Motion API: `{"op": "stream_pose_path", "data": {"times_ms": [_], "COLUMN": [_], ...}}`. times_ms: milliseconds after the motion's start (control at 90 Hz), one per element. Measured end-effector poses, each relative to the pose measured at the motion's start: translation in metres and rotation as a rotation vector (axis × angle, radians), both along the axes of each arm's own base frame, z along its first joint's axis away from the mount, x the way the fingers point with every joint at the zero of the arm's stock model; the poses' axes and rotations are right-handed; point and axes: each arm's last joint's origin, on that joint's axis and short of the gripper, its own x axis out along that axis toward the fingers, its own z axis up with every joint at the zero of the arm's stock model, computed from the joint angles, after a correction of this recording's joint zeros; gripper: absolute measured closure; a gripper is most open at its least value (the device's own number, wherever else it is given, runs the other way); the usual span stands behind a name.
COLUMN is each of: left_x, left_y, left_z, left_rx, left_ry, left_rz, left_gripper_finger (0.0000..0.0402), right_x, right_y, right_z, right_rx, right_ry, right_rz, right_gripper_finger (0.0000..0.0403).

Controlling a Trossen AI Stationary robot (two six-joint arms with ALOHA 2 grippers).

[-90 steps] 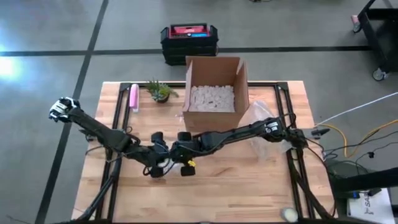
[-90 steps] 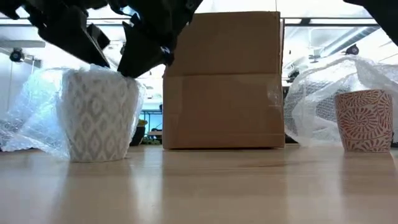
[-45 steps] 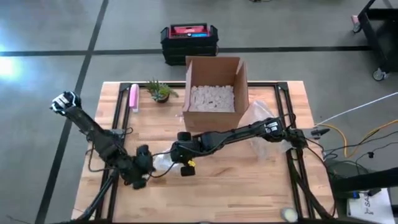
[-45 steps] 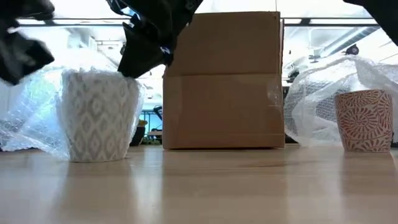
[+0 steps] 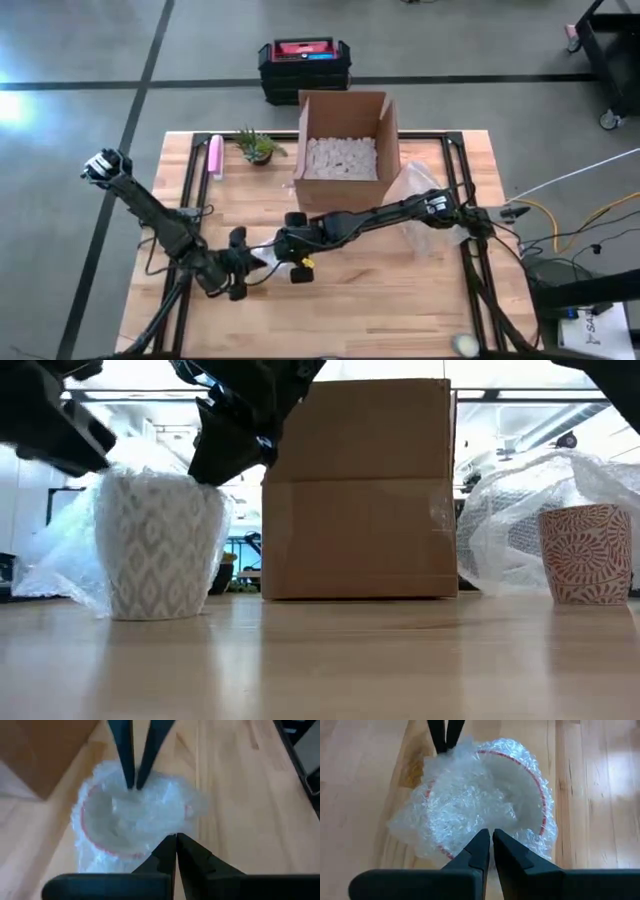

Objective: Wrap mug
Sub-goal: Wrap the gray mug with bubble wrap

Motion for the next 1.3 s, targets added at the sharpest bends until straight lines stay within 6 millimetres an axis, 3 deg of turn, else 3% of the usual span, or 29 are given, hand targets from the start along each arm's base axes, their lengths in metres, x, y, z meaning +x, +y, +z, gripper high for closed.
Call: {"op": "stream_pose_path", "data": {"times_ms": [122,400,700,856,1000,1167,1300], "left_x": [0.008,0.014,0.015,0.008,-0.008,-0.027,-0.026], "left_y": [0.006,0.015,0.014,0.012,0.007,-0.002,-0.008], "left_z": [0.004,-0.009,0.03,0.038,0.025,-0.004,-0.024], "left_rx": [0.03,0.05,0.112,0.104,0.041,-0.047,-0.122], "left_ry": [-0.005,0.071,0.133,0.222,0.351,0.42,0.348], "left_rz": [0.024,0.05,0.03,0.017,0.003,0.011,-0.016], "left_gripper_finger": [0.0402,0.0402,0.0402,0.0402,0.0401,0.0401,0.0401], "right_x": [0.001,0.001,0.01,0.014,0.017,0.018,0.019], "right_y": [0.0,0.0,0.002,0.001,-0.001,0.0,0.0], "right_z": [0.0,0.002,0.028,0.012,-0.012,-0.016,-0.015], "right_rx": [0.005,-0.009,-0.005,-0.005,-0.006,-0.01,-0.013], "right_ry": [-0.012,-0.02,-0.149,-0.123,-0.067,-0.062,-0.07], "right_rz": [0.006,0.029,0.057,0.048,0.035,0.033,0.039], "right_gripper_finger": [0.0389,0.0389,0.0389,0.0389,0.0389,0.0389,0.0389]}}
